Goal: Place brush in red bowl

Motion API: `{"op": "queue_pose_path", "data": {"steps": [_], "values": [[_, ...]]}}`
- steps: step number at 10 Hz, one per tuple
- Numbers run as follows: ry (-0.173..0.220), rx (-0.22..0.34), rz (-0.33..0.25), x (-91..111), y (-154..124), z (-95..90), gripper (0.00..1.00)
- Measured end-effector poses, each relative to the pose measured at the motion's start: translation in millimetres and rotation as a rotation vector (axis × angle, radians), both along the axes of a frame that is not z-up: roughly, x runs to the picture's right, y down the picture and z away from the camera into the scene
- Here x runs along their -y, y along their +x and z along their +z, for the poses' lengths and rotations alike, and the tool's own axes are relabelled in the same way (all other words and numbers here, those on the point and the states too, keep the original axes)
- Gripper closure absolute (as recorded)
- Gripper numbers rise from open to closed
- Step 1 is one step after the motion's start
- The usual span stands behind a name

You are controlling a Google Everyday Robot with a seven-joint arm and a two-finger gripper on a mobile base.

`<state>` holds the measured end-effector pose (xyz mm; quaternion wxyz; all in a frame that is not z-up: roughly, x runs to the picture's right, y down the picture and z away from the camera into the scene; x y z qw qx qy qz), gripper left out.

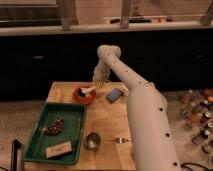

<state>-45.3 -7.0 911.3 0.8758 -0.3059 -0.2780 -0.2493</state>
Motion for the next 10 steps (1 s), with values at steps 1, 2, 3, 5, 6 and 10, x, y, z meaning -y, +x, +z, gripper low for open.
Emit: {"op": "queue_pose_path", "data": {"steps": [1,2,3,5,6,10], "values": [[0.001,0.002,-0.014,-1.3,-0.9,-0.1,1.00],[0.003,0.010,-0.027,-1.4,-8.6,-1.2,1.00],[0.005,0.019,-0.039,-2.0,-15.9,-1.8,1.00],[0.009,0.030,-0.062,-1.8,-22.7,-3.5,1.00],[0.010,0.036,-0.071,-2.2,-26.9,-4.0,1.00],[0.008,0.058,-0.112,-7.0,-45.4,-2.6,1.00]]}}
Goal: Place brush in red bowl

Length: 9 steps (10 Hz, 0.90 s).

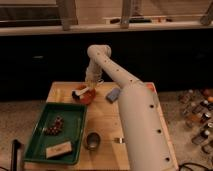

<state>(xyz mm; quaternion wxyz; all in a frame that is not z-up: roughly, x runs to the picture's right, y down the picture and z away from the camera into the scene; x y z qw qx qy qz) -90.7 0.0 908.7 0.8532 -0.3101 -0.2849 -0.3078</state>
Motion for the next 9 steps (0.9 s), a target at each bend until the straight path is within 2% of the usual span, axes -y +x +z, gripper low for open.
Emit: {"op": "queue_pose_path", "data": {"steps": [2,4,5,6,9], "values": [[-0.004,0.013,-0.014,-3.5,-13.7,0.7,1.00],[-0.003,0.008,-0.026,-5.9,-12.2,1.6,1.00],[-0.003,0.008,-0.034,-7.7,-16.0,0.1,0.97],[-0.001,0.007,-0.038,-8.8,-19.4,-0.6,0.91],[-0.003,0.015,-0.053,-13.6,-30.2,-1.9,0.58]]}}
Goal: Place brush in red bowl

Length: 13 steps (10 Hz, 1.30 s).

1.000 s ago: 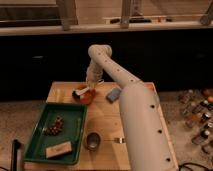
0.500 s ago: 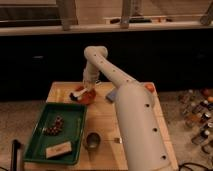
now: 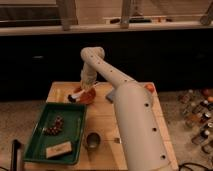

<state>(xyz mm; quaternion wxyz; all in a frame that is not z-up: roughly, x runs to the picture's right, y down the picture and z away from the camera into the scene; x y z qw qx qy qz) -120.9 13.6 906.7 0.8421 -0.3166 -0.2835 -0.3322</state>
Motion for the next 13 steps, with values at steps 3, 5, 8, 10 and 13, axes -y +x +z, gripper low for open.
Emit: {"op": "queue_pose_path", "data": {"steps": [3,5,8,10,13], "values": [[-0.010,0.008,-0.014,-4.7,-9.9,0.9,0.30],[-0.021,0.006,-0.017,-7.5,-10.0,3.6,0.24],[-0.031,0.008,-0.019,-9.2,-11.4,6.6,0.24],[-0.034,0.005,-0.017,-8.7,-7.9,8.3,0.24],[-0.034,0.007,-0.017,-7.5,-6.2,7.2,0.24]]}}
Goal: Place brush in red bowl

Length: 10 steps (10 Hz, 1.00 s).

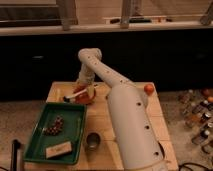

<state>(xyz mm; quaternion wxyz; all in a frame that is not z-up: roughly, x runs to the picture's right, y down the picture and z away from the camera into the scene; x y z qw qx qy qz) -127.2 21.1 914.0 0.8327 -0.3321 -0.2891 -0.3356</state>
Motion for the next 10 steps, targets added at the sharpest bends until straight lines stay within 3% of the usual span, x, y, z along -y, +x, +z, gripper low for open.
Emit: {"op": "queue_pose_path", "data": {"steps": [5,10], "values": [[0.011,-0.002,0.014,7.1,8.2,-2.2,0.24],[0.063,0.003,0.032,21.2,23.3,-8.3,0.24]]}}
